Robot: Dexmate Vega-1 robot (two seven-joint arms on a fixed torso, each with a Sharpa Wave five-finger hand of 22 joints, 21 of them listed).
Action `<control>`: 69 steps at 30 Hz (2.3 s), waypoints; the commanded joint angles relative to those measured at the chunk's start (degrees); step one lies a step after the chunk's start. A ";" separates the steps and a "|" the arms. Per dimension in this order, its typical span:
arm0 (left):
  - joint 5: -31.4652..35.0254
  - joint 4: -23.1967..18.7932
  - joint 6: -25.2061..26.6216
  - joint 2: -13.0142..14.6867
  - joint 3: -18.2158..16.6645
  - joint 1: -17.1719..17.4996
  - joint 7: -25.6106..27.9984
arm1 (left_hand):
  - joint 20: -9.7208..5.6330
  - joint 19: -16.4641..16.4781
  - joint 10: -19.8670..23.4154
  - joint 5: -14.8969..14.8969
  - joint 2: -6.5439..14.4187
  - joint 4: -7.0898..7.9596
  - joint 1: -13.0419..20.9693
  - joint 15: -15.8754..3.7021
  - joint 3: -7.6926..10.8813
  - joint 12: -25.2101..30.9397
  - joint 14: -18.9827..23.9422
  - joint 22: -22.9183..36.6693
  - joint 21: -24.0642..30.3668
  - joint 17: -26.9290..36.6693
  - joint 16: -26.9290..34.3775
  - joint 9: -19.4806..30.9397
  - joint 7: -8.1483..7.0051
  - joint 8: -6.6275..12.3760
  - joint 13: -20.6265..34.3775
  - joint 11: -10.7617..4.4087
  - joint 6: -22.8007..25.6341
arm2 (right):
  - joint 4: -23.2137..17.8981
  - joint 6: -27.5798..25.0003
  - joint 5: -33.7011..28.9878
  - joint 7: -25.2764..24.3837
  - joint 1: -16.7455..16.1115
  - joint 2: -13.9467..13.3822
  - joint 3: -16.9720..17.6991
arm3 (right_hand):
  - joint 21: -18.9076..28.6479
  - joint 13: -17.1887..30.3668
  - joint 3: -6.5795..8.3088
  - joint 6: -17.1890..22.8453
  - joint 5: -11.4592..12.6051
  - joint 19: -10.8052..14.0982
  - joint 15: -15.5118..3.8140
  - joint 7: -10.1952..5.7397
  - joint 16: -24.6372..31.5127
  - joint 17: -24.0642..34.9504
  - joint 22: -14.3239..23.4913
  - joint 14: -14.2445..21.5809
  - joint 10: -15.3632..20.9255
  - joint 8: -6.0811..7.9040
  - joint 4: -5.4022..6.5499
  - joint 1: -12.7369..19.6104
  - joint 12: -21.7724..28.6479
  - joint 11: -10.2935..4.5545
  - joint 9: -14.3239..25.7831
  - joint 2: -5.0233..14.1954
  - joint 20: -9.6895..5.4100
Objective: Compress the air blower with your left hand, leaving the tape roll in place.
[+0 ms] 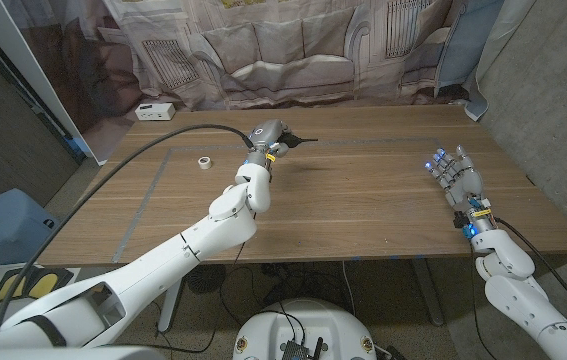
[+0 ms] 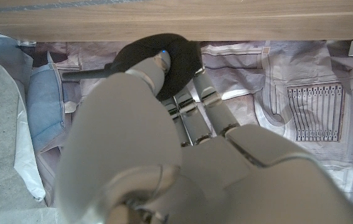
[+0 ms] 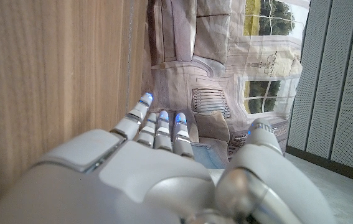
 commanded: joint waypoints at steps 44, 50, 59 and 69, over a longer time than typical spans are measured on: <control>0.54 1.68 -3.65 3.47 2.01 -6.64 -12.28 | 2.53 -9.37 -9.52 -0.37 -1.15 3.69 -10.74 2.95 -3.17 -5.12 -10.39 -1.05 0.70 -0.63 -5.49 -0.39 1.74 -4.83 0.35 2.30 -9.55 | 0.18 -0.29 -1.18 -1.48 1.94 0.33 -1.05 | 0.21 0.23 -0.26 0.33 -0.15 0.62 0.18 0.25 -0.04 0.47 0.17 0.84 0.68 0.11 0.02 -0.06 -0.01 -0.03 0.19 0.52 -0.15; 1.32 1.22 -3.90 4.35 2.32 -7.63 -14.86 | 3.19 -10.91 -11.51 -0.62 -1.63 3.93 -12.76 4.41 -4.38 -5.72 -12.44 -1.11 0.07 -0.37 -5.57 -0.58 2.84 -5.45 0.11 3.34 -13.54 | 0.10 -0.25 -1.28 -1.80 1.96 0.51 -1.18 | 0.17 0.23 -0.29 0.35 -0.16 0.59 0.24 0.24 -0.06 0.48 0.17 0.84 0.63 0.12 0.03 -0.06 -0.04 -0.18 0.19 0.52 -0.11; 1.51 1.19 -5.10 4.82 1.67 -7.39 -15.70 | 3.32 -11.55 -12.96 -0.93 -2.15 4.45 -14.91 4.93 -5.73 -5.93 -13.69 -1.15 -0.29 -0.14 -5.44 -0.79 2.96 -5.25 -0.08 3.57 -15.40 | -0.41 -0.05 -1.78 -2.55 1.76 0.31 -1.09 | 0.13 0.23 -0.33 0.35 -0.16 0.54 0.24 0.20 -0.10 0.50 0.17 0.77 0.70 0.12 0.05 -0.09 -0.03 -0.11 0.19 0.51 -0.01; 1.64 1.62 -5.65 4.89 1.54 -7.21 -16.79 | 3.67 -11.97 -13.25 -1.02 -2.29 4.86 -16.39 5.04 -6.27 -5.80 -14.14 -1.16 -0.56 -0.23 -5.44 -0.96 3.16 -4.97 -0.24 3.55 -15.78 | -0.56 -0.27 -2.04 -2.72 1.82 0.08 -1.28 | 0.07 0.23 -0.37 0.43 -0.17 0.43 0.25 0.21 -0.12 0.51 0.18 0.78 0.74 0.14 0.06 -0.13 -0.03 -0.08 0.19 0.49 0.10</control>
